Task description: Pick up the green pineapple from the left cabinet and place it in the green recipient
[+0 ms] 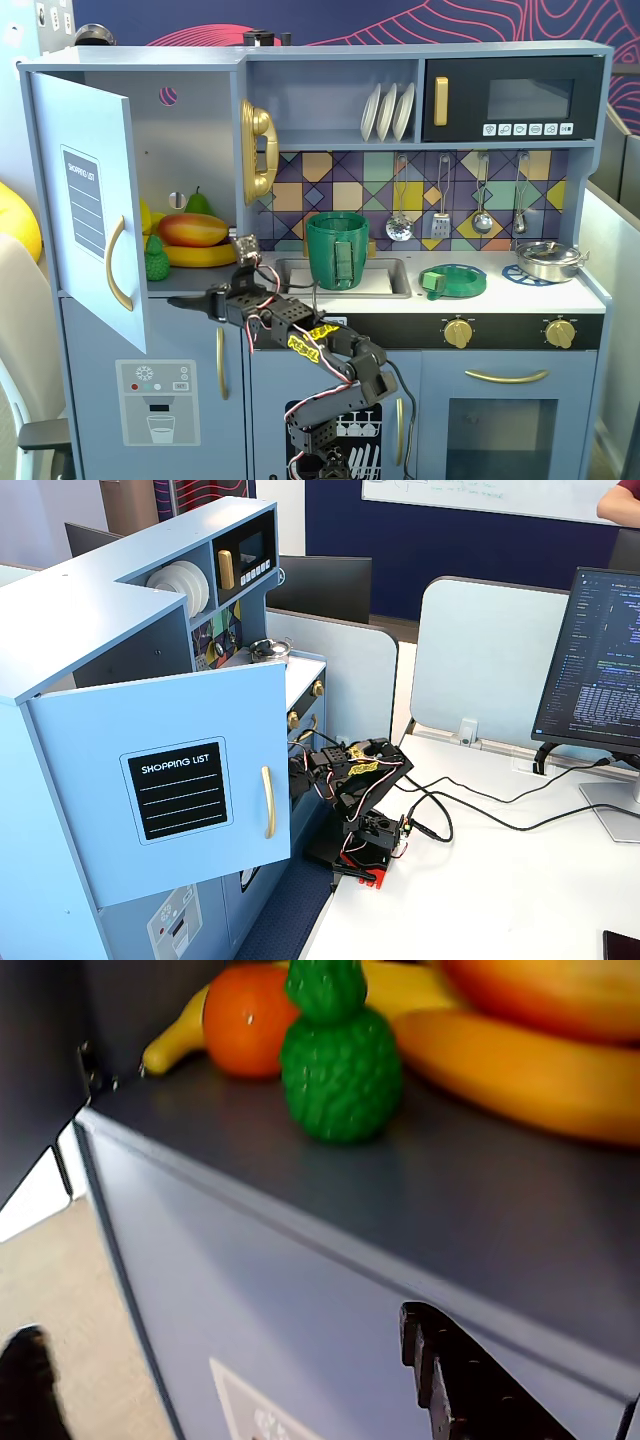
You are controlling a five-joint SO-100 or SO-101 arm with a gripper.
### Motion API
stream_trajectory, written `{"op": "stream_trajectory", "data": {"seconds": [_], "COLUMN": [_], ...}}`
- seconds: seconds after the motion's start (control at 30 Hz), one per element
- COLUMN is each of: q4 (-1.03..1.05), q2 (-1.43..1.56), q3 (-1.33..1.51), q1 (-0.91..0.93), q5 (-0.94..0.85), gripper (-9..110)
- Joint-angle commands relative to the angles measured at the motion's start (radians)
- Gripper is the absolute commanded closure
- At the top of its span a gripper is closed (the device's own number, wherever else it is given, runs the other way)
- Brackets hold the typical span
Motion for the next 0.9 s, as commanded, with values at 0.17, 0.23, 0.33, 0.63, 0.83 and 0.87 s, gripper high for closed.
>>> {"op": "stream_trajectory", "data": {"seconds": [0.17,0.23,0.33,0.63,0.83,0.87], "q4": [-0.109,-0.123,-0.132,-0.172,-0.190,-0.193], "q2": [-0.141,-0.189,-0.258,-0.414,-0.511,-0.529], "q3": [-0.181,-0.221,-0.284,-0.393,-0.459,-0.472], "q1": [0.060,0.064,0.069,0.078,0.078,0.077], "q5": [-0.077,-0.095,-0.121,-0.163,-0.156,-0.156], "gripper": [53,53,53,52,52,52]}}
